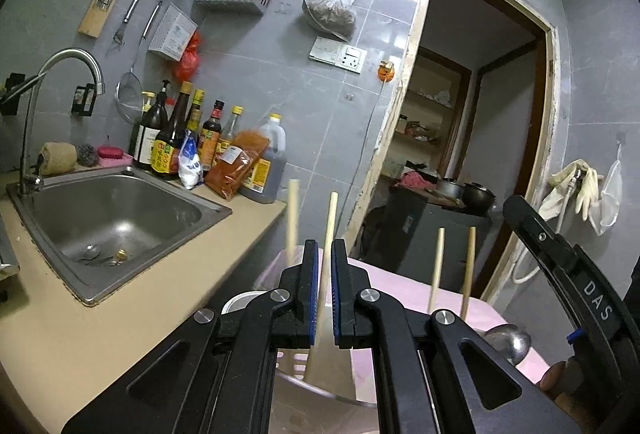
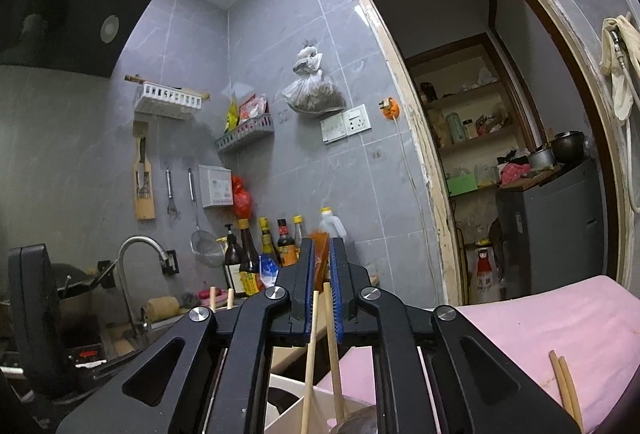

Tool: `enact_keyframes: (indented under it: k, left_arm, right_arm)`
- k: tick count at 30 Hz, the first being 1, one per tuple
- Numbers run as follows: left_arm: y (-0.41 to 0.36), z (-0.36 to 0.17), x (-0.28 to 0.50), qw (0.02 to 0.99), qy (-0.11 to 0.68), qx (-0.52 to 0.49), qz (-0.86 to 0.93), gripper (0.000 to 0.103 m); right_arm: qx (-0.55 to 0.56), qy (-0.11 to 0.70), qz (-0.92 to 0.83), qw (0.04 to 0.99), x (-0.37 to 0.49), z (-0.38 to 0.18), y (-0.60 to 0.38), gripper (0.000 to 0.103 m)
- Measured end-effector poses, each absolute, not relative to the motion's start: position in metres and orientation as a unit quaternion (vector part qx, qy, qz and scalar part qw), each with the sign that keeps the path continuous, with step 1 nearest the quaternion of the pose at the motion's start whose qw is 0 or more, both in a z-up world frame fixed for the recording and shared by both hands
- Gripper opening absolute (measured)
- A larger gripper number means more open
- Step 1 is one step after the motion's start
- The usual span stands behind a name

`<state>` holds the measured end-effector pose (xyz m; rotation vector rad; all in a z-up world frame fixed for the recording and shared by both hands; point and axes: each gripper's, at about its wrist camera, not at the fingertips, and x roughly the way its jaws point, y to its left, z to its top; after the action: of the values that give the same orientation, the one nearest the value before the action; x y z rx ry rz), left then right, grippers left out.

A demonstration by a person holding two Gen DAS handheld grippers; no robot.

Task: Organize utensils
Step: 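Open both grippers to drop the chopsticks into the caddy, then move both grippers back over the fork and peeler on the table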

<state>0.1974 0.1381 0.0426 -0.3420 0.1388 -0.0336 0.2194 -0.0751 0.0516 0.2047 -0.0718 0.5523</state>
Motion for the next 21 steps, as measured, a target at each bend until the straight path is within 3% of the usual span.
enact_keyframes:
  k: [2, 9, 16, 18, 20, 21]
  left_arm:
    - [0.138, 0.045, 0.195, 0.982, 0.071, -0.172, -0.022, 0.009]
    - [0.129, 0.054, 0.185, 0.981, 0.083, -0.168, -0.043, 0.039]
    - [0.104, 0.066, 0.172, 0.983, 0.103, -0.137, -0.066, 0.057]
    - [0.095, 0.068, 0.169, 0.984, 0.106, -0.126, -0.075, 0.063]
    - [0.082, 0.069, 0.163, 0.984, 0.108, -0.110, -0.087, 0.068]
    - [0.076, 0.070, 0.162, 0.984, 0.109, -0.103, -0.094, 0.071]
  right_arm:
    - [0.099, -0.036, 0.271, 0.957, 0.215, 0.054, -0.078, 0.022]
    - [0.098, -0.027, 0.248, 0.963, 0.203, 0.062, -0.100, 0.029]
    - [0.076, 0.002, 0.215, 0.974, 0.185, 0.060, -0.142, 0.051]
    - [0.064, 0.012, 0.205, 0.976, 0.181, 0.060, -0.155, 0.060]
    - [0.051, 0.026, 0.196, 0.979, 0.176, 0.060, -0.170, 0.075]
    - [0.045, 0.031, 0.192, 0.980, 0.174, 0.060, -0.178, 0.076]
